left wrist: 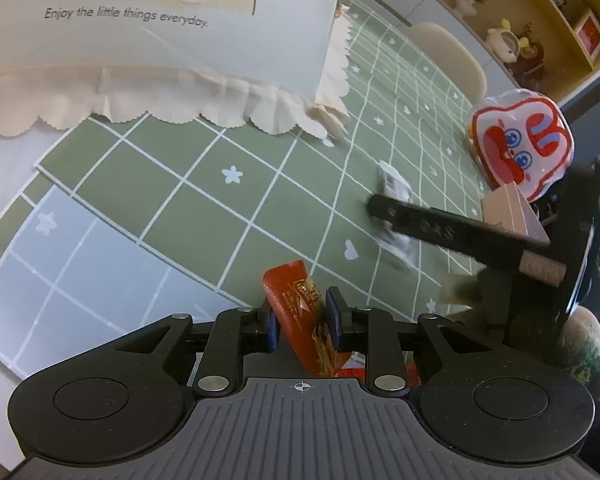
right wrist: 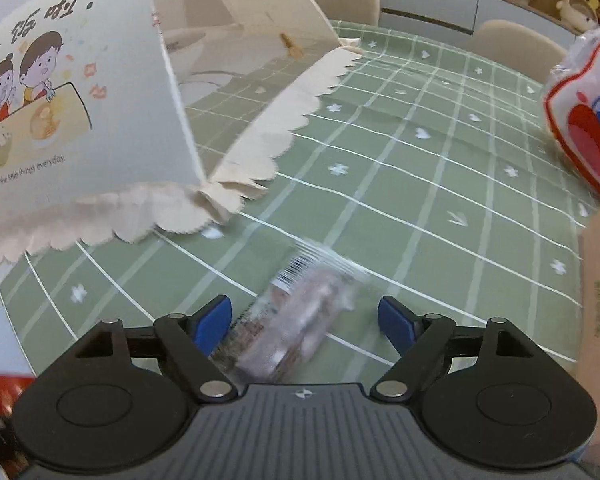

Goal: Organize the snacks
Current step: 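Grasp the clear barcode-wrapped bar with the right tool while the left tool holds the red packet, then carry both packets over the pink box and open the left tool to drop its packet, then lower the clear bar into the pink box with the right tool, then grasp the red-white stick snack packet with the left tool and lift it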

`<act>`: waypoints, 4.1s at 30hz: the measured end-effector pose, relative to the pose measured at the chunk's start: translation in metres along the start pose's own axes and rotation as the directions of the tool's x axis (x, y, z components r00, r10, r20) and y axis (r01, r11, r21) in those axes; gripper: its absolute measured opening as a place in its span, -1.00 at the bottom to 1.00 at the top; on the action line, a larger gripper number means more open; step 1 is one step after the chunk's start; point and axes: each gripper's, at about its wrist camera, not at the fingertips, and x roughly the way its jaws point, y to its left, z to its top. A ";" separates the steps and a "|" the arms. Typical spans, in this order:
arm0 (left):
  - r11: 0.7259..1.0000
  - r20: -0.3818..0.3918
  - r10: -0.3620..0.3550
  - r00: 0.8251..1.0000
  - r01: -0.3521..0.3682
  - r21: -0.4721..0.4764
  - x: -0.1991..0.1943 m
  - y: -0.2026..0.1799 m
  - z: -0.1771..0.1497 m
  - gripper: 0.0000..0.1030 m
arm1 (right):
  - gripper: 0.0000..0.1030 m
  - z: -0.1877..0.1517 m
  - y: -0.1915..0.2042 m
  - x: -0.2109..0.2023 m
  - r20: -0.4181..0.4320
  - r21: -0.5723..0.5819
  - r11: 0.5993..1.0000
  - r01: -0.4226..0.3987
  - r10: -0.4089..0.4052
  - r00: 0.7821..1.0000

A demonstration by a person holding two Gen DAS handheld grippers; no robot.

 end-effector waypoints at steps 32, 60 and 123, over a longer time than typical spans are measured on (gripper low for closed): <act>0.958 -0.123 -0.264 0.957 0.275 0.079 -0.014 -0.085 -0.050 -0.61 | -0.28 -0.056 -0.079 -0.183 0.032 -0.048 0.989 -0.138 0.139 0.990; 0.793 -0.132 -0.189 0.973 0.230 0.564 0.105 -0.418 -0.009 -0.61 | -0.27 -0.175 -0.256 -0.342 0.260 0.376 0.903 0.209 -0.319 0.911; 0.977 -0.160 -0.016 0.987 0.050 0.207 0.007 -0.111 -0.070 -0.59 | 0.32 -0.141 -0.119 -0.174 -0.144 0.009 0.999 -0.032 0.033 0.989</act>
